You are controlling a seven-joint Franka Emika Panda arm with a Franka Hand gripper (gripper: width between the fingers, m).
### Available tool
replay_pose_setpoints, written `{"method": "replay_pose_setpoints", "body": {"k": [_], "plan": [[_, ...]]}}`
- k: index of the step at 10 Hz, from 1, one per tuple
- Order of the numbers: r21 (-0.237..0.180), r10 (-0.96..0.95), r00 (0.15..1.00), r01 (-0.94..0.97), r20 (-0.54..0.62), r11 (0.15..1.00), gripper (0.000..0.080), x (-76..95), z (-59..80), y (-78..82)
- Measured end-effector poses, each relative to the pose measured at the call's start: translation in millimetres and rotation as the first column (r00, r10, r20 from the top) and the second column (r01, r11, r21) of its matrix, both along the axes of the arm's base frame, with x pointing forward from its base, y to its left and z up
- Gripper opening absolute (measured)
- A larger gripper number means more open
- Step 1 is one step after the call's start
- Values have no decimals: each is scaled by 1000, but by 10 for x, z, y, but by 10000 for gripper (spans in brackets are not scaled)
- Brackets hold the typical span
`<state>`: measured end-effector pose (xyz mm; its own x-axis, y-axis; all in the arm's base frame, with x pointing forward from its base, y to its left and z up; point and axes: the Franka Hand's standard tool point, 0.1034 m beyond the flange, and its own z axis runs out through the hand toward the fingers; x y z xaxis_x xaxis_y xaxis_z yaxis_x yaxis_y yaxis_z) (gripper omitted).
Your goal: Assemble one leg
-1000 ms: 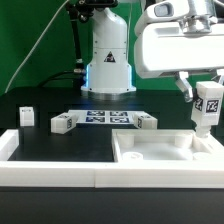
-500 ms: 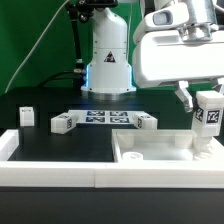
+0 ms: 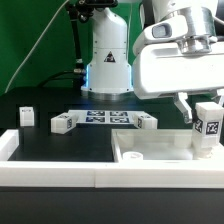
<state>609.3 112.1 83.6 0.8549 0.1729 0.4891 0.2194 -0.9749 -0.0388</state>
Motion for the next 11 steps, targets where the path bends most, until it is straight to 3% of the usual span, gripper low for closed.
{"method": "replay_pose_setpoints", "body": {"k": [3, 6, 7, 8, 9, 10, 11], "plan": [[-1, -5, 1000, 5, 11, 1000, 291, -30, -95, -11], [-1, -18, 996, 18, 83, 1000, 291, -19, -98, -28], [0, -17, 997, 17, 77, 1000, 342, -20, -105, -27], [0, -17, 997, 17, 76, 1000, 479, -22, -107, -27], [-1, -17, 997, 17, 76, 1000, 479, -22, -108, -27], [-1, -17, 997, 17, 76, 1000, 612, -22, -109, -27], [-1, -17, 997, 17, 76, 1000, 638, -22, -109, -27]]}}
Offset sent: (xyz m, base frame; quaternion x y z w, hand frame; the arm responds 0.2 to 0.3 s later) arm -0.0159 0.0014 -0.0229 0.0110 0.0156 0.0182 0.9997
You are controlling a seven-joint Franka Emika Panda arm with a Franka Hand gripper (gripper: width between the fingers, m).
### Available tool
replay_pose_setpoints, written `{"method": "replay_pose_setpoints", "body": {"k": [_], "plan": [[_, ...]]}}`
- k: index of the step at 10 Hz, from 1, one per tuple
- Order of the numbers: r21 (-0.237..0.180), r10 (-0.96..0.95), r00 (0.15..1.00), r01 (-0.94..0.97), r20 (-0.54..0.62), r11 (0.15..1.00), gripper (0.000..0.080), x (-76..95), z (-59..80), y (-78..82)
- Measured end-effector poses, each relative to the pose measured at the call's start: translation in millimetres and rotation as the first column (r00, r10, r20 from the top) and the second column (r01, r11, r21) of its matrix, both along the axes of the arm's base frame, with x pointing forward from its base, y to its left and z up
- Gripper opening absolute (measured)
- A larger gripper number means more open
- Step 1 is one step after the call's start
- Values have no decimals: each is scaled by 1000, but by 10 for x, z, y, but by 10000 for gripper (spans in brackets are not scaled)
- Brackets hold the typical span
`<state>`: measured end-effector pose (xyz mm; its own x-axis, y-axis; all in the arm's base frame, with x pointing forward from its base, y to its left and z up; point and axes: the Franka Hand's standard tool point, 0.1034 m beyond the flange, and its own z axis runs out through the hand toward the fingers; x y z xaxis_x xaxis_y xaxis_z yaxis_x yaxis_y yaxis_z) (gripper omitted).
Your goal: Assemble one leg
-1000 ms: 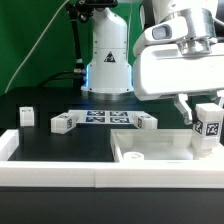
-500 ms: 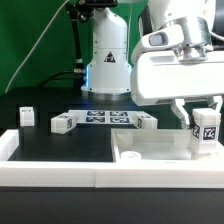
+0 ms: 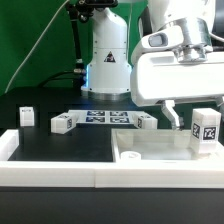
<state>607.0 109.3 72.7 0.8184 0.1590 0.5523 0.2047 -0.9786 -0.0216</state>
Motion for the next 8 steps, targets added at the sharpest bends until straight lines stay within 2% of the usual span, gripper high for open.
{"method": "replay_pose_setpoints", "body": {"k": [3, 6, 8], "plan": [[-1, 1, 1000, -1, -3, 1000, 647, 0, 7, -5], [-2, 4, 1000, -4, -17, 1000, 649, 45, 229, -41], [-1, 11, 998, -11, -54, 1000, 649, 31, 266, -31]]}}
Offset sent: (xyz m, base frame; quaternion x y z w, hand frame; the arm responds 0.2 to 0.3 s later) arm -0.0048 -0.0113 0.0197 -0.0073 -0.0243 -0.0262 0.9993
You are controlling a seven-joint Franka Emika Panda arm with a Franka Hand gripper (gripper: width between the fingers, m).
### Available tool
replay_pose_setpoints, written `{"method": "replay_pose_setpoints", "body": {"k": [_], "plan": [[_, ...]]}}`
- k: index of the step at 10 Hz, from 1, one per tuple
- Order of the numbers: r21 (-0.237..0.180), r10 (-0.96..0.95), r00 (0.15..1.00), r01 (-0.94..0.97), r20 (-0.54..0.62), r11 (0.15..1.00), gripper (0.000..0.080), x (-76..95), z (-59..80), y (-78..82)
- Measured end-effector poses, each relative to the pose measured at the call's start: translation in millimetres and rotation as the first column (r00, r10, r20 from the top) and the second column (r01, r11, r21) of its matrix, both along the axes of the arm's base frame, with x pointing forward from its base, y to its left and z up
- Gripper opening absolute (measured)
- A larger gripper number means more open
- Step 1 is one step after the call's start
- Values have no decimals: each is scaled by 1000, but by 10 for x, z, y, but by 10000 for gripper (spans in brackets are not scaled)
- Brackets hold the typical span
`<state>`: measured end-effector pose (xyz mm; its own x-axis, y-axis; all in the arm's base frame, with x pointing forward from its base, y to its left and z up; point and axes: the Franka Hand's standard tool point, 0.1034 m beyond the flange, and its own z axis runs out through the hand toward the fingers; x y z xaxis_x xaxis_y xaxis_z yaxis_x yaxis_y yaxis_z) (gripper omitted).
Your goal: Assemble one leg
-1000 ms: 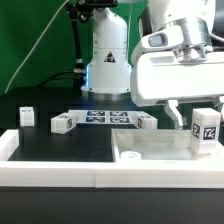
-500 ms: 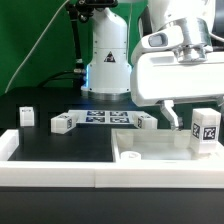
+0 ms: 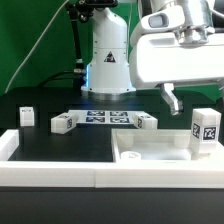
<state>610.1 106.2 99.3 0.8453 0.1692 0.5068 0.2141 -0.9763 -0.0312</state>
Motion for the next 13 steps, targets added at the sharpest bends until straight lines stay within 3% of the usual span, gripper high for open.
{"method": "replay_pose_setpoints", "body": {"k": [2, 4, 6, 7, 8, 10, 11, 13], "plan": [[7, 26, 986, -26, -166, 1000, 649, -73, -73, 49], [15, 41, 952, -39, -302, 999, 649, -32, -57, 10], [32, 68, 872, -60, -485, 998, 649, -64, -33, 29], [39, 81, 849, -71, -522, 997, 649, -12, -18, 54], [48, 92, 786, -79, -612, 996, 649, -110, -30, 88], [48, 88, 790, -74, -607, 996, 649, -70, -39, 98], [8, 38, 810, -42, -585, 999, 649, -41, -69, 121], [-17, 30, 850, -46, -527, 999, 649, 57, -87, 154]]}}
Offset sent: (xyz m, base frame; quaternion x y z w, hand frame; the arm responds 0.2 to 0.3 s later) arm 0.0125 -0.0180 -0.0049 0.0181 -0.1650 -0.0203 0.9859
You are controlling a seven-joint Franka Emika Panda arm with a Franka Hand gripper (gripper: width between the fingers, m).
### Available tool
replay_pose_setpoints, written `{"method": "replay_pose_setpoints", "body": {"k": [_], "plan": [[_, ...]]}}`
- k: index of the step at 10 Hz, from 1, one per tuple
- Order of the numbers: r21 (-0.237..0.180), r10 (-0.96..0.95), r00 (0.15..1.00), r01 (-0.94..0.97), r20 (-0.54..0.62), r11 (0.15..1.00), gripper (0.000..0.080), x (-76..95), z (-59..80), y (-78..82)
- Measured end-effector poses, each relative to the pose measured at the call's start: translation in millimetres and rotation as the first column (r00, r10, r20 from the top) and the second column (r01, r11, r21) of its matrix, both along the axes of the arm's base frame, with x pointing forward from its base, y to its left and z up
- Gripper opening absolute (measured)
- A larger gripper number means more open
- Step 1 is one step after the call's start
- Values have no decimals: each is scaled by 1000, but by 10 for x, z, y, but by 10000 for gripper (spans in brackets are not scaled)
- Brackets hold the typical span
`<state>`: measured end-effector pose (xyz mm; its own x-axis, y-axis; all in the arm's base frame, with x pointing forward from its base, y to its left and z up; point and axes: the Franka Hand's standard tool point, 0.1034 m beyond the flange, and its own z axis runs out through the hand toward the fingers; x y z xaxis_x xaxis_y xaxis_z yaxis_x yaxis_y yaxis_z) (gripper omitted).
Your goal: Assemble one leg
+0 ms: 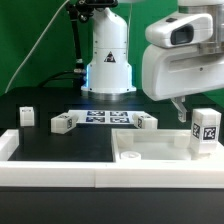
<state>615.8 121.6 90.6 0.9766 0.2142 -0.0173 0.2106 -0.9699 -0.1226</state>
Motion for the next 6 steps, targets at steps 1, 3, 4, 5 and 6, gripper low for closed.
{"method": "replay_pose_setpoints", "body": {"k": [1, 3, 4, 5, 6], "plan": [[-4, 9, 1000, -9, 17, 1000, 649, 27, 4, -1], [-4, 9, 1000, -8, 16, 1000, 649, 24, 1, -2], [-4, 9, 1000, -9, 16, 1000, 649, 24, 0, -1], [-4, 9, 1000, -9, 15, 1000, 649, 22, -4, -2], [-6, 3, 1000, -2, 31, 1000, 649, 28, -39, 14]]}}
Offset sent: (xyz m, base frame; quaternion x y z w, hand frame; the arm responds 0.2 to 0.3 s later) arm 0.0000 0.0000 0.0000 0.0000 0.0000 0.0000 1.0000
